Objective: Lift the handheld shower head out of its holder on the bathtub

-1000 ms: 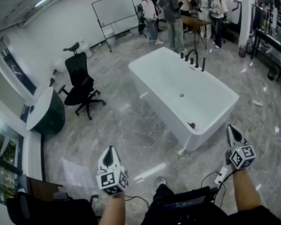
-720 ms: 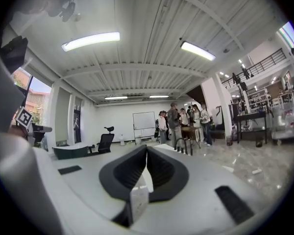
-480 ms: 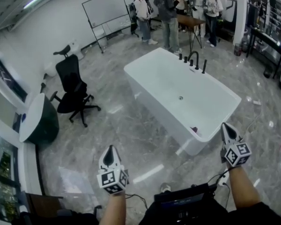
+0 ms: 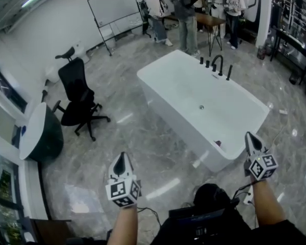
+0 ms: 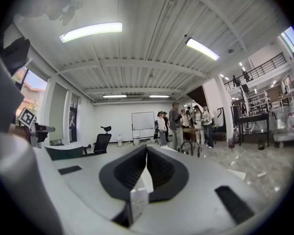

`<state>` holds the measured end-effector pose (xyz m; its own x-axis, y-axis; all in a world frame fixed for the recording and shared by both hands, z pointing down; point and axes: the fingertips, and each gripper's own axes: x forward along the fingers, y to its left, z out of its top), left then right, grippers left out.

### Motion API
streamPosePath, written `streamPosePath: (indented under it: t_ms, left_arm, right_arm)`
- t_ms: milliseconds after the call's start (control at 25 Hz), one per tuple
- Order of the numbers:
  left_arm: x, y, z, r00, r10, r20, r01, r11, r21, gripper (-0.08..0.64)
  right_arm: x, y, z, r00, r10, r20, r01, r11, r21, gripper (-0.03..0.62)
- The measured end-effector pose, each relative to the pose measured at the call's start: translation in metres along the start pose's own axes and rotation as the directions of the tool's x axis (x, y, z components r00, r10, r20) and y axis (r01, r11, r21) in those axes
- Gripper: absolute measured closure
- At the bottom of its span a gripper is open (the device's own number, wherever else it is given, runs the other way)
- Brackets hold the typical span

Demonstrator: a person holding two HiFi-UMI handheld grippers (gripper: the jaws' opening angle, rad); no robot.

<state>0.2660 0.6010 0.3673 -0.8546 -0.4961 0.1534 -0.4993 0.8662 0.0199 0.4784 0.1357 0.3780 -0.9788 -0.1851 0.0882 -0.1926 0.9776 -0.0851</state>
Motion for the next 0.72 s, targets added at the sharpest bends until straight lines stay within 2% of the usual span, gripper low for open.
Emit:
streamPosePath:
  t_ms: [200, 520, 720]
  left_arm:
    - [0.03, 0.003, 0.011, 1.0, 0.0, 0.014, -0.001, 1.0, 0.025, 0.551]
    - [0.086, 0.018, 0.018, 1.0, 0.007, 0.006, -0.007, 0.999, 0.053, 0.551]
    - [0.132, 0.017, 0.03, 1.0, 0.012, 0.004, -0.012, 0.998, 0.065, 0.551]
  right_arm:
    - [0.036, -0.013, -0.005, 1.0, -0.008, -0.01, 0.008, 1.0, -0.001, 0.584]
    - [0.132, -0.027, -0.005, 0.999, -0.008, 0.045, 0.004, 0.997, 0.083, 0.584]
    - [0.189, -0.051, 0.0, 0.999, -0.018, 0.041, 0.015, 0.997, 0.078, 0.584]
